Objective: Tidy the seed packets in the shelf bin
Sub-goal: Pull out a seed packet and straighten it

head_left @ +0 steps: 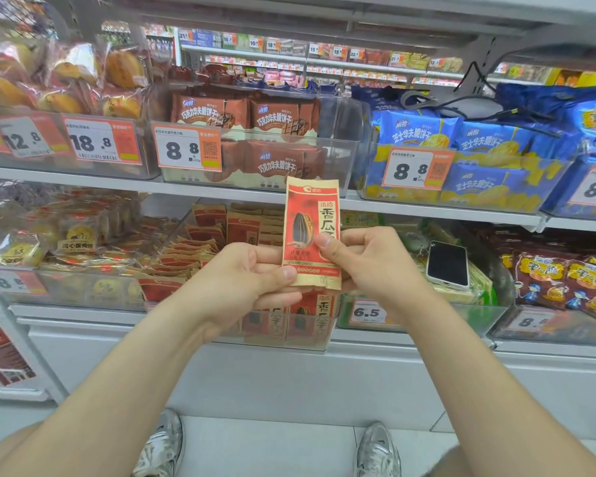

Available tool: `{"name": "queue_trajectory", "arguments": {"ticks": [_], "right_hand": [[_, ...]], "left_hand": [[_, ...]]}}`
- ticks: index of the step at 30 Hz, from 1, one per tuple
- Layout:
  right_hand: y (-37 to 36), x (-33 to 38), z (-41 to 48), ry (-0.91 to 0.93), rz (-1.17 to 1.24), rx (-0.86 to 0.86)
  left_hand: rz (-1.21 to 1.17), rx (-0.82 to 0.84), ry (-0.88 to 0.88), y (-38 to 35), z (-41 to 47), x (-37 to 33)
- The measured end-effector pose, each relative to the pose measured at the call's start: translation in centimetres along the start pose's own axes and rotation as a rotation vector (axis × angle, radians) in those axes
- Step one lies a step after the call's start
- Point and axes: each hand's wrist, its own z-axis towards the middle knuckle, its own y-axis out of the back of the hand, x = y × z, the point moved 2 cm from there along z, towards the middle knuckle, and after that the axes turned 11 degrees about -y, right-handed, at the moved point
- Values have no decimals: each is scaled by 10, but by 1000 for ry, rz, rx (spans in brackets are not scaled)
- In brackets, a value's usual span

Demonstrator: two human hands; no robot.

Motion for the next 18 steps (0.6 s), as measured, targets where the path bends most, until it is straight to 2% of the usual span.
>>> {"name": "queue_trajectory", "arguments": {"ticks": [4, 8, 11, 14, 16, 18], "right_hand": [[-3, 1, 2, 18, -45, -14], [-3, 3, 5, 152, 54, -88], [-8, 11, 7, 291, 6, -135], [-21, 16, 15, 321, -23, -221], [-32, 16, 22, 381, -39, -343], [-45, 19, 25, 452, -66, -475]], "left_hand": [[49, 10, 33, 8, 1, -2], [318, 16, 33, 19, -1, 0], [487, -141, -22, 32, -1, -6], [777, -339, -151, 57, 5, -12], [922, -488, -194, 79, 10, -10], [970, -546, -182, 97, 13, -3]]}}
